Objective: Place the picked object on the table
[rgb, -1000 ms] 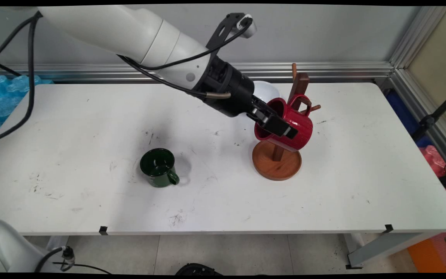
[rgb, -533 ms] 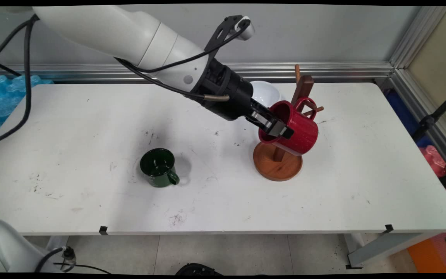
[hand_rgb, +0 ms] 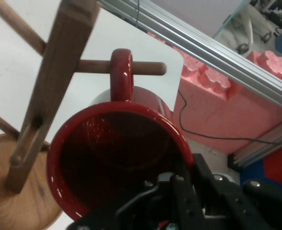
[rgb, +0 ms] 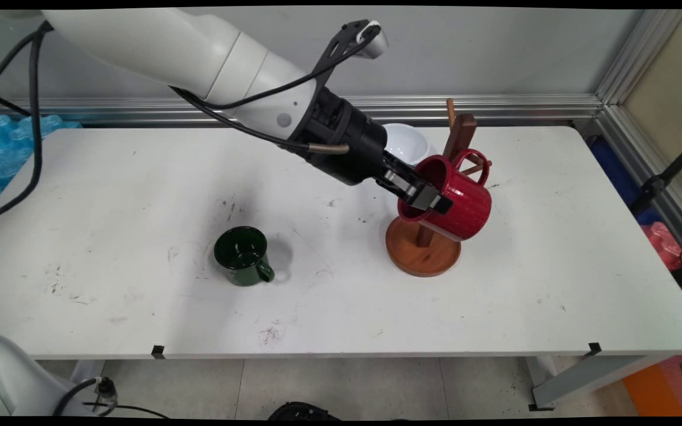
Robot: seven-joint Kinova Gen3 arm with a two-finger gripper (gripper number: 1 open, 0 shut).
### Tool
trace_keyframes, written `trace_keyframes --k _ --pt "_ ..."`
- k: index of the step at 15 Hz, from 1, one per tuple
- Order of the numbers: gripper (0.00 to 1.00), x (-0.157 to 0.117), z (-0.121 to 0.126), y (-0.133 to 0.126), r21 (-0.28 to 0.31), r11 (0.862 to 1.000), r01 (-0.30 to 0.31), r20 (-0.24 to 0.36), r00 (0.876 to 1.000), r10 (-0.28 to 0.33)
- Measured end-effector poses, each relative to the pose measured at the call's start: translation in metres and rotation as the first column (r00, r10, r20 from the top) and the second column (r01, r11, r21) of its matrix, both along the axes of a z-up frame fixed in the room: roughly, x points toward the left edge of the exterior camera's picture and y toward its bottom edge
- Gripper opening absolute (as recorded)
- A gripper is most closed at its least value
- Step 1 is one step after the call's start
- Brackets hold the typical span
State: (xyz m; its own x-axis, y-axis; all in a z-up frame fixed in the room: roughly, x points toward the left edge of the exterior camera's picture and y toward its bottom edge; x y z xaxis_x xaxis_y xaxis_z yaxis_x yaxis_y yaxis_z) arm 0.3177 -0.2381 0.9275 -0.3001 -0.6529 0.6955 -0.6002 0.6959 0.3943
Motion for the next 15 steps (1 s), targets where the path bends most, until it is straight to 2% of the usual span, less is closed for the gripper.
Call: trace_keyframes --k 6,15 --pt "0.00 0.000 0.010 0.005 -0.001 1.000 0.017 -0.015 1.000 -0.017" --pt "0.00 -0.008 0.029 0.038 0.023 0.996 0.085 -0.042 0.996 -0.084"
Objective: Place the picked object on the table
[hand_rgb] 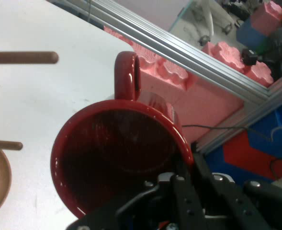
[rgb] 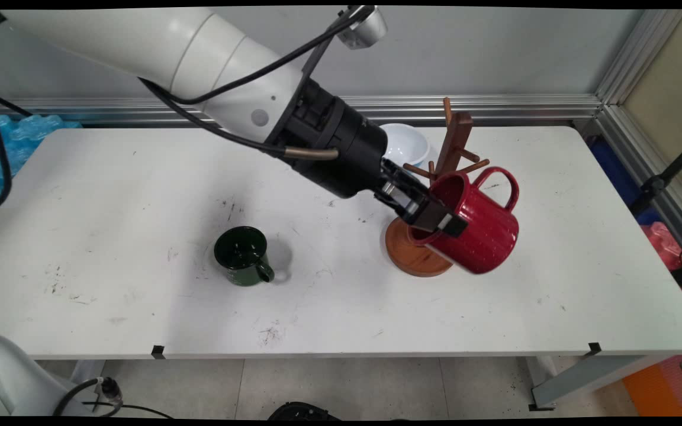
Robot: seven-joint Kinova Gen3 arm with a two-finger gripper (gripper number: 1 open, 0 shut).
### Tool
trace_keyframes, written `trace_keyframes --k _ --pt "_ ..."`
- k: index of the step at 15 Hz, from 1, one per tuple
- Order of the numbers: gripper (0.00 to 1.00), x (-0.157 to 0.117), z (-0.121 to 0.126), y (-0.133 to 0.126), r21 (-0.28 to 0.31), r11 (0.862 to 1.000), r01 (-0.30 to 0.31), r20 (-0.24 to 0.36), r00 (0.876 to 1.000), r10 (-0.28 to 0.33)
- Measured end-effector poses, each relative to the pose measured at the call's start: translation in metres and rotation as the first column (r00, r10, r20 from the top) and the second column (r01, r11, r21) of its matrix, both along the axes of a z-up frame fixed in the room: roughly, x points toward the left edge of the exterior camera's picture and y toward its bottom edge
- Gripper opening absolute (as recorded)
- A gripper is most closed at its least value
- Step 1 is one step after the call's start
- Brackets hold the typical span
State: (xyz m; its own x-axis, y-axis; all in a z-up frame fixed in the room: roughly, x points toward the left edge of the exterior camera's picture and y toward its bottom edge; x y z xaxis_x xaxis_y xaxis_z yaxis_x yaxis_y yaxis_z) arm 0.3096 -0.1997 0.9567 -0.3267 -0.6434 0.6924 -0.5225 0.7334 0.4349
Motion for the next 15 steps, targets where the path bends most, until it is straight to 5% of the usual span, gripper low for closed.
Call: trace_keyframes --k 6,15 --pt "0.00 0.022 0.003 0.008 -0.024 1.000 0.016 0.139 0.990 -0.013" --pt "0.00 0.072 0.006 -0.009 -0.064 0.998 0.002 0.378 0.925 0.022"
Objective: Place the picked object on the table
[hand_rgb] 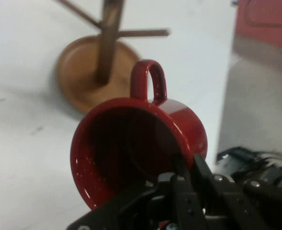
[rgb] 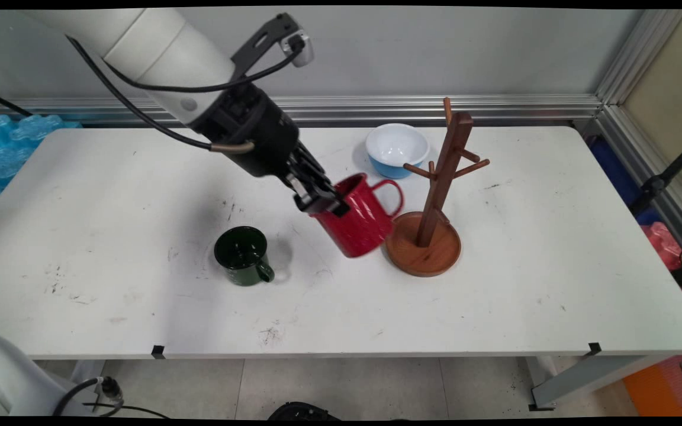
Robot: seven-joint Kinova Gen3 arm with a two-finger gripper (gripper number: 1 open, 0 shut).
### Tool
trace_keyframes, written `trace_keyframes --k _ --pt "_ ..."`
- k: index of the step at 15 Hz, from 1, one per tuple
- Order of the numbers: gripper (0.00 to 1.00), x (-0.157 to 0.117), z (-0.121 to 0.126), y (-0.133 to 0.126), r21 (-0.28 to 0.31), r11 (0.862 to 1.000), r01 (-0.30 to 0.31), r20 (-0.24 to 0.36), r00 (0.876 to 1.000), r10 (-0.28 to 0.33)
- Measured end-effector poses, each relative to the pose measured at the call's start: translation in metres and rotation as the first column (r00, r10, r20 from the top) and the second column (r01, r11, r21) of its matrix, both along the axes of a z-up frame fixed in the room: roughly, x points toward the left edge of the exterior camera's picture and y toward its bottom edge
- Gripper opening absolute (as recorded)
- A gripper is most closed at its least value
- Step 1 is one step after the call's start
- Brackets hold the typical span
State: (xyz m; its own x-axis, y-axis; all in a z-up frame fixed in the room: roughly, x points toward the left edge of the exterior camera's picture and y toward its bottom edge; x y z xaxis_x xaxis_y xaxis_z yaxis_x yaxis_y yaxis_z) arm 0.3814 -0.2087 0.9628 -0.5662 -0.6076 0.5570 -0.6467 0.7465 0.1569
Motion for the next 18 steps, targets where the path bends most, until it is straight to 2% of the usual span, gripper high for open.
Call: trace_keyframes --k 7,14,18 --pt "0.00 0.035 -0.001 -0.023 -0.047 0.999 -0.023 0.145 0.989 0.029" --pt "0.00 0.064 -0.008 -0.059 -0.115 0.992 -0.049 0.246 0.966 0.076" --pt "0.00 0.077 -0.017 -0.075 -0.143 0.989 -0.044 0.296 0.951 0.085"
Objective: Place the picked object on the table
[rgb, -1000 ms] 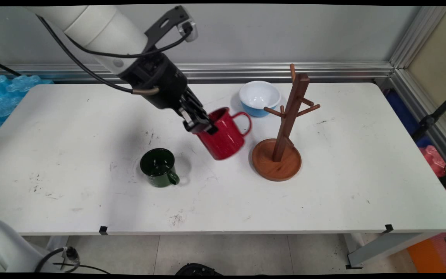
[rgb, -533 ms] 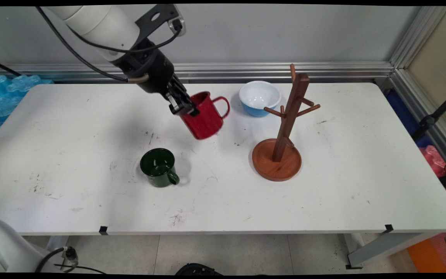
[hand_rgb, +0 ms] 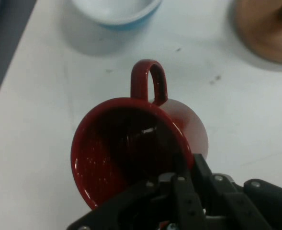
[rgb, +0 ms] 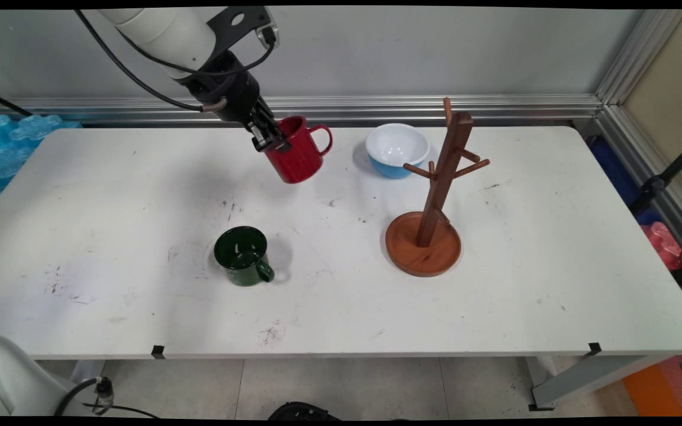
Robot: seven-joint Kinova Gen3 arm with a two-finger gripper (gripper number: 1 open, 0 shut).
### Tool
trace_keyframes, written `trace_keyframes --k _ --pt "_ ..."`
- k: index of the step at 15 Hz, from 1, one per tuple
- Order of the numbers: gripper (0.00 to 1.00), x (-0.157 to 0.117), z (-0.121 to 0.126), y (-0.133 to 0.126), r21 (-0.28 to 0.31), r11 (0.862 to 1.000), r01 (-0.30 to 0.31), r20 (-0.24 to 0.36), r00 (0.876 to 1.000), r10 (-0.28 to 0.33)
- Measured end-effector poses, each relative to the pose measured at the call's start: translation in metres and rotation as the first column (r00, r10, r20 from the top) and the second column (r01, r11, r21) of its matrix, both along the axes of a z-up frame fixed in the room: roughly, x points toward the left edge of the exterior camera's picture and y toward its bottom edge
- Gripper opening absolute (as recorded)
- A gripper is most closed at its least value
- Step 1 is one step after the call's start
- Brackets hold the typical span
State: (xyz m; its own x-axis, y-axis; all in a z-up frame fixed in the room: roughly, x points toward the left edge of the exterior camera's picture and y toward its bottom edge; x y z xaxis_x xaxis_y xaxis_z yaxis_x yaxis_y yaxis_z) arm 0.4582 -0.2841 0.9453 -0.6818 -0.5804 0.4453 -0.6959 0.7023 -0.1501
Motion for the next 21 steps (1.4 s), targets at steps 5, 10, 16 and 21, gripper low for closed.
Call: trace_keyframes --k 5,10,16,21 --pt "0.00 0.012 -0.021 -0.014 -0.011 0.998 0.056 0.096 0.994 -0.055" --pt "0.00 0.010 -0.045 -0.017 -0.002 0.991 0.136 0.170 0.976 -0.133" --pt "0.00 0.004 -0.072 -0.014 0.012 0.978 0.210 0.239 0.949 -0.206" --pt "0.00 -0.002 -0.089 -0.008 0.023 0.969 0.247 0.273 0.931 -0.244"
